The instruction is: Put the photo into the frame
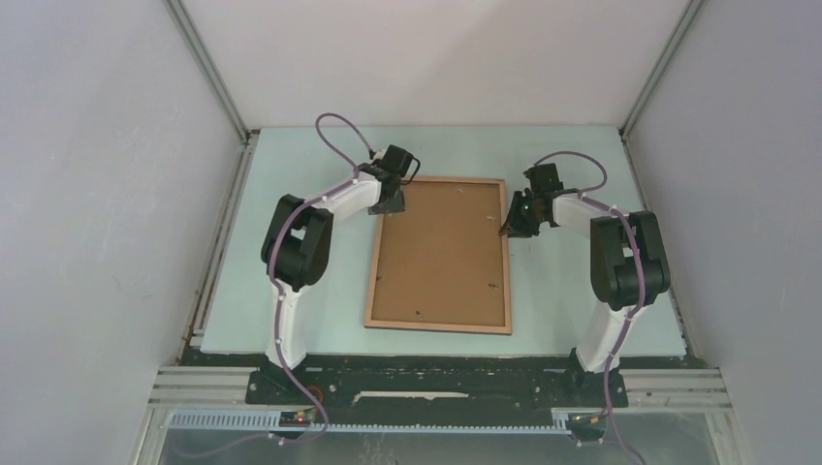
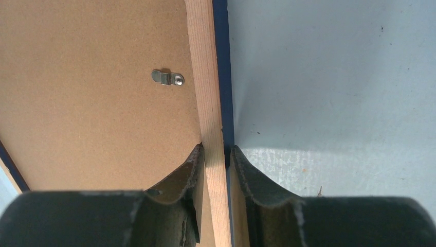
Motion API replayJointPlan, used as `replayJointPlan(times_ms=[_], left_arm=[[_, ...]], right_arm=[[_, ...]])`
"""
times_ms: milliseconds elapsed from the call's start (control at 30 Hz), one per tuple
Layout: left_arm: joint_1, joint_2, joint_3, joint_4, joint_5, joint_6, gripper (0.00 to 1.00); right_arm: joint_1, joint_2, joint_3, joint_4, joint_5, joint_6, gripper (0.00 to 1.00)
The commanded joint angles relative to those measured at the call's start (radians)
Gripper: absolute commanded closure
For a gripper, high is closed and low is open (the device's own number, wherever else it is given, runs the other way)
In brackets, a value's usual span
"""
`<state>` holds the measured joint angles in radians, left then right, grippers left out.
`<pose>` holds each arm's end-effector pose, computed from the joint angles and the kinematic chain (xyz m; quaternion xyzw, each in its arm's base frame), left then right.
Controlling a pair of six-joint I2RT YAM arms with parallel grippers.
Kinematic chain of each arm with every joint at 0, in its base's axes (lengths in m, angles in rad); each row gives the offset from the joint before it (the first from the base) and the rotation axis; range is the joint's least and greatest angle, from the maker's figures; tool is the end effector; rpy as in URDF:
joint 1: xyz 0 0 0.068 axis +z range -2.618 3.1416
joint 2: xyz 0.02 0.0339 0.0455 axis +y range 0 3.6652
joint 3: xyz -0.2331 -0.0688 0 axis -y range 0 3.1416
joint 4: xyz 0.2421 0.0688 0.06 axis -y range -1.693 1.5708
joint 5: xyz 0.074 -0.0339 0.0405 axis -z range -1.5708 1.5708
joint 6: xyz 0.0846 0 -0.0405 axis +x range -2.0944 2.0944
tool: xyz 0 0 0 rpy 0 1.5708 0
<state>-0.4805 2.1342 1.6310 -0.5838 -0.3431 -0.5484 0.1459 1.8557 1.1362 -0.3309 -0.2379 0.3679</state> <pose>0.4184 -0.1860 0.1104 -0.0733 0.9547 0.0281 0.2870 0.3778 0.0757 0.0872 0.0759 0.9570 0.1758 0.2179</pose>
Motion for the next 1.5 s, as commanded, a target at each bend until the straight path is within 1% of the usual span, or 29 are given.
replayJointPlan(times_ms=[0, 133, 400, 567, 600, 667, 700, 900, 1100, 1200, 1233, 1367, 1467], left_arm=[[-0.012, 0.034, 0.040, -0.060, -0.032, 0.024, 0.50], [-0.012, 0.046, 0.050, -0.082, -0.057, 0.035, 0.49], [-0.019, 0.057, 0.056, -0.104, -0.088, 0.069, 0.51], [-0.021, 0.056, 0.053, -0.111, -0.088, 0.081, 0.56], [-0.021, 0.055, 0.053, -0.108, -0.085, 0.083, 0.59], [-0.017, 0.053, 0.051, -0.100, -0.081, 0.080, 0.69], [-0.016, 0.048, 0.043, -0.091, -0.083, 0.079, 0.72], [-0.014, -0.007, -0.027, 0.003, -0.114, 0.079, 0.93], [-0.014, -0.052, -0.072, 0.054, -0.092, 0.091, 1.00], [-0.013, -0.090, -0.102, 0.063, -0.077, 0.101, 0.98], [-0.013, -0.106, -0.110, 0.062, -0.069, 0.102, 0.95], [-0.012, -0.167, -0.142, 0.049, -0.041, 0.099, 0.77], [0.005, -0.219, -0.181, 0.049, 0.008, 0.086, 0.69]], right_arm=[[0.004, 0.016, 0.025, -0.006, 0.015, -0.012, 0.71], [0.004, 0.016, 0.024, -0.004, 0.015, -0.011, 0.71], [0.004, 0.017, 0.024, -0.005, 0.014, -0.014, 0.71], [0.004, 0.016, 0.024, -0.005, 0.012, -0.013, 0.72], [0.004, 0.016, 0.024, -0.005, 0.012, -0.012, 0.72], [0.004, 0.016, 0.024, -0.005, 0.013, -0.014, 0.72], [0.004, 0.015, 0.024, -0.005, 0.014, -0.013, 0.72], [0.004, 0.016, 0.025, -0.005, 0.009, -0.013, 0.72], [0.004, 0.015, 0.025, -0.005, 0.008, -0.012, 0.72], [0.005, 0.017, 0.024, -0.005, 0.008, -0.013, 0.72], [0.006, 0.015, 0.024, -0.005, 0.009, -0.012, 0.72], [0.004, 0.016, 0.024, -0.005, 0.010, -0.013, 0.72], [0.004, 0.014, 0.024, -0.006, 0.013, -0.014, 0.72]])
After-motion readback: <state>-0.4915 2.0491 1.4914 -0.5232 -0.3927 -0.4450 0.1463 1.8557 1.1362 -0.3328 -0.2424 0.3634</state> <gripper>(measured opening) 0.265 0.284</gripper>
